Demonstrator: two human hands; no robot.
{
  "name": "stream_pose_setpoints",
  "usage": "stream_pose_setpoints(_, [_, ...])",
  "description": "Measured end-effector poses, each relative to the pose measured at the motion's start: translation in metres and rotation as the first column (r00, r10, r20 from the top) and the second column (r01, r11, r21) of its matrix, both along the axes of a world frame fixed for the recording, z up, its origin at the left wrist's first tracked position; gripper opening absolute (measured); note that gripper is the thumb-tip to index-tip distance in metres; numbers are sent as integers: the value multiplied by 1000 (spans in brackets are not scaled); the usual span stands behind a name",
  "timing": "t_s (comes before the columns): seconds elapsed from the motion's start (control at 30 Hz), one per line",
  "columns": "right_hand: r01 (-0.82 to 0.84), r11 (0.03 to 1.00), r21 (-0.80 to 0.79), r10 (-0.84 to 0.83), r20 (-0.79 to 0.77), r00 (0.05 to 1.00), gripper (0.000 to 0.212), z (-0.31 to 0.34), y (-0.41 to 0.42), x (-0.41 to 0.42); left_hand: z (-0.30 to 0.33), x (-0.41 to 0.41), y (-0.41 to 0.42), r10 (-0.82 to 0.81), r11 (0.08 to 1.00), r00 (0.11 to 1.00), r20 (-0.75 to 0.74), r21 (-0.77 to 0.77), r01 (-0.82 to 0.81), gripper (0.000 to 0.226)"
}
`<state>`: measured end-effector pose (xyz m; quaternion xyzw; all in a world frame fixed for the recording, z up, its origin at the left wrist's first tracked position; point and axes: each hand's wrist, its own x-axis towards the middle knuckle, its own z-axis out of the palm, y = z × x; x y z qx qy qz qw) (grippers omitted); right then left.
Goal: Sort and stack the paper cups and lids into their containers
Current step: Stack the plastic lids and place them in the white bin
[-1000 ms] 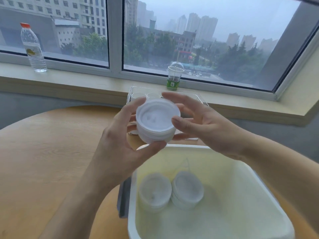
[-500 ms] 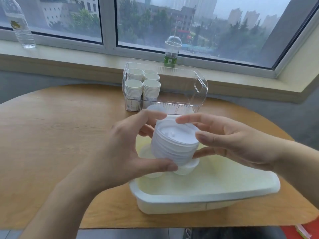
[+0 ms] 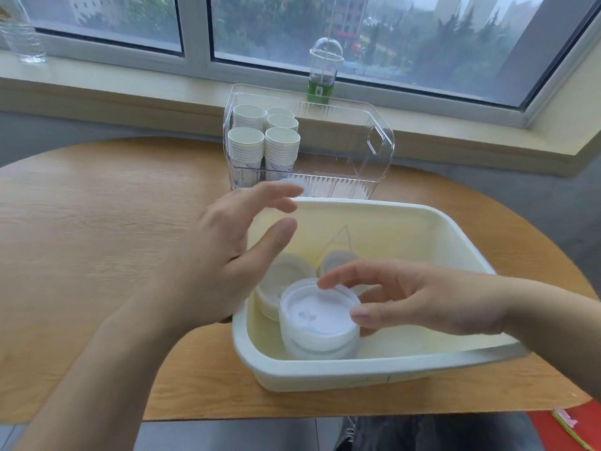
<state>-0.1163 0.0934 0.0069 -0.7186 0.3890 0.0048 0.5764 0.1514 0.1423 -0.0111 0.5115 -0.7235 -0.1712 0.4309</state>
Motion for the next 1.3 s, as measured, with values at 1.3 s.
stream_pose_setpoints(1.3, [-355,644,-678,170,-326,930,55,12,1,40,-10,13,-22,18,997,997,-76,78,-12,48])
